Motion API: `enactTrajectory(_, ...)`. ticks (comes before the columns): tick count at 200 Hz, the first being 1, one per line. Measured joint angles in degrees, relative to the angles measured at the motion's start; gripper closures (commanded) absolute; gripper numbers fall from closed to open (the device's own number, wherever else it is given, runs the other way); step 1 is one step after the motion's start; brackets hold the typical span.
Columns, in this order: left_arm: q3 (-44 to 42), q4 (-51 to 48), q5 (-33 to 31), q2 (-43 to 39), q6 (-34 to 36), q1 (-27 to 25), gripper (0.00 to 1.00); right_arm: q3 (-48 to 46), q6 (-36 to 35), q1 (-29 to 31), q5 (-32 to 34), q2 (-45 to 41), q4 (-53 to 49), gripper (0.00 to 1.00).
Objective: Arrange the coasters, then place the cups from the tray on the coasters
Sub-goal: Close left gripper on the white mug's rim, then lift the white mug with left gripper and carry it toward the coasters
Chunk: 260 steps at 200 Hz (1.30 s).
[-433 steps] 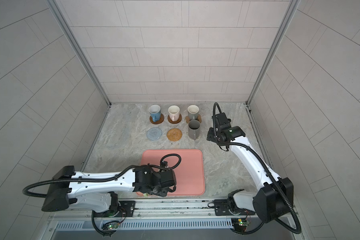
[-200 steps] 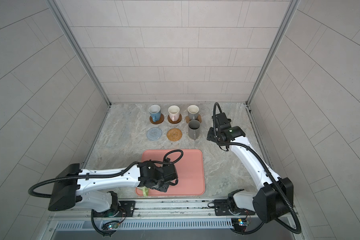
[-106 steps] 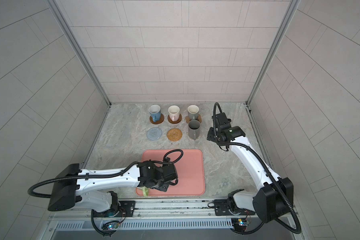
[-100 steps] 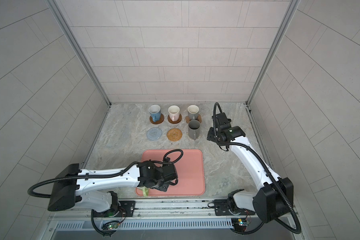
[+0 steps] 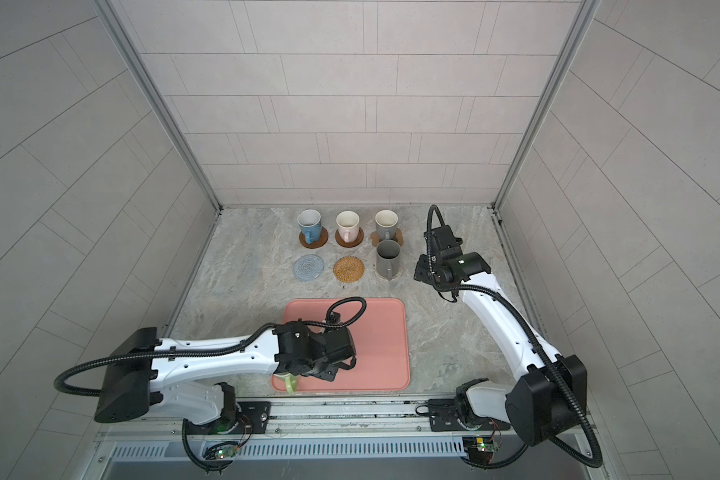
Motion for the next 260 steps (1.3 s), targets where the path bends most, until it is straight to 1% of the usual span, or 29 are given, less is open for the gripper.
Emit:
enactTrajectory(154, 1.4, 1.7, -5.6, 0.0, 0.0, 0.0, 0.93, -0.2, 0.4, 0.0, 0.0, -0.3, -0.2, 0.5)
enactTrajectory(260, 2.1, 3.4, -13.7, 0.0, 1.8, 0.1, 0.95, -0.4, 0.6, 0.0, 0.0, -1.3, -0.7, 0.5)
